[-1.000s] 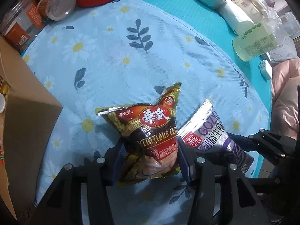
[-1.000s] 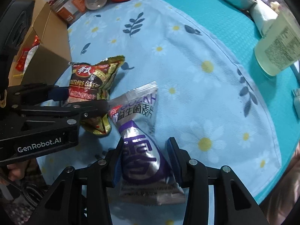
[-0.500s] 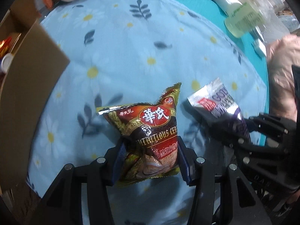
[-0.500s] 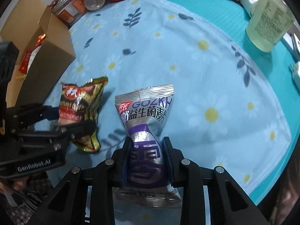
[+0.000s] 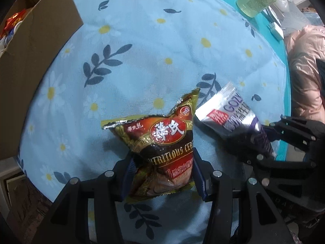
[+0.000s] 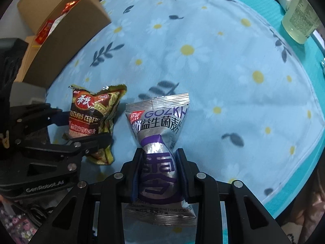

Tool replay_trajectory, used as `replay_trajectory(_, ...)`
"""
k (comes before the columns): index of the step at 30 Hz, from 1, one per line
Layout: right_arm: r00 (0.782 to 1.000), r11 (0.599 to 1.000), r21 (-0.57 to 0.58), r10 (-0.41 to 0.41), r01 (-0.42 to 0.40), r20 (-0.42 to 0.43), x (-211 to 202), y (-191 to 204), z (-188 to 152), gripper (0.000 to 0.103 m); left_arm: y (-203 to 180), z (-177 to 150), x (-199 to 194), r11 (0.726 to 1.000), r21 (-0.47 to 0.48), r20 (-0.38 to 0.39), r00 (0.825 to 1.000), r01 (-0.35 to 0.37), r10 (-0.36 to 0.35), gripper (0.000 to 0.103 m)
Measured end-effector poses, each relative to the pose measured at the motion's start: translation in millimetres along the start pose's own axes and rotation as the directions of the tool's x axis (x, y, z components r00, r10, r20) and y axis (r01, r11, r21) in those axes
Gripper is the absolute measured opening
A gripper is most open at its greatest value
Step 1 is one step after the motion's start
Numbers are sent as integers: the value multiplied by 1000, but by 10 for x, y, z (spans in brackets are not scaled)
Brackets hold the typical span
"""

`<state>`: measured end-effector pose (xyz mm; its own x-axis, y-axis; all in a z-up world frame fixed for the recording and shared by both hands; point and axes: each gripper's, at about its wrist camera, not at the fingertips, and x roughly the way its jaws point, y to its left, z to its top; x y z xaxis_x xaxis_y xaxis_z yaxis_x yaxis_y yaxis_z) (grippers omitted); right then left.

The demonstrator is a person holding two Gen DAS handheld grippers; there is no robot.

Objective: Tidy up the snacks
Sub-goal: 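Lift and carry the cereal bag with left tool while right tool carries the GOZKH packet to the box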

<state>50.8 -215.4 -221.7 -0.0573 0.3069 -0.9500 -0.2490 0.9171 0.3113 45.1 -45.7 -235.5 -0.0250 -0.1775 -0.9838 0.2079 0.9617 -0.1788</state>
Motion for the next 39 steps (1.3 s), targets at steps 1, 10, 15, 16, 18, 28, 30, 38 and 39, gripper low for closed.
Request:
replay_trajectory(1,1000,1000,-7,-6,6,4,4,15,1,33,20,-37,1,1000,0,6,1000,0,0,54)
replay_trajectory(10,999,997,-63,-43,44,22,60,199,-155,34,-401,13,143,994,37,75,992,-105,102,58)
replay_trajectory(15,996,993,-96,-61,66,57,51,250,-294,34,-588,-85,53,987,70,123,983,-142,133,51)
replay_trajectory(16,996,993,-97,-67,72,59,70,305,-317,31,-604,-96,35,989,71,126,984,-133,123,47)
replay_trajectory(18,997,993,-100,-62,68,56,50,326,-411,29,-627,-114,-2,992,60,123,987,-112,104,44)
replay_trajectory(28,998,996,-94,9,-2,69,-31,446,-560,28,-602,-242,-222,996,39,147,987,-75,69,42)
replay_trajectory(30,997,995,-96,21,-14,70,-47,495,-600,28,-533,-264,-240,997,31,151,986,-71,66,42)
replay_trajectory(38,995,986,-161,63,-49,79,-217,608,-534,28,-369,-324,-530,997,-14,195,978,-76,77,42)
replay_trajectory(39,994,984,-170,68,-54,80,-276,600,-526,28,-350,-357,-580,997,-26,204,976,-77,81,42)
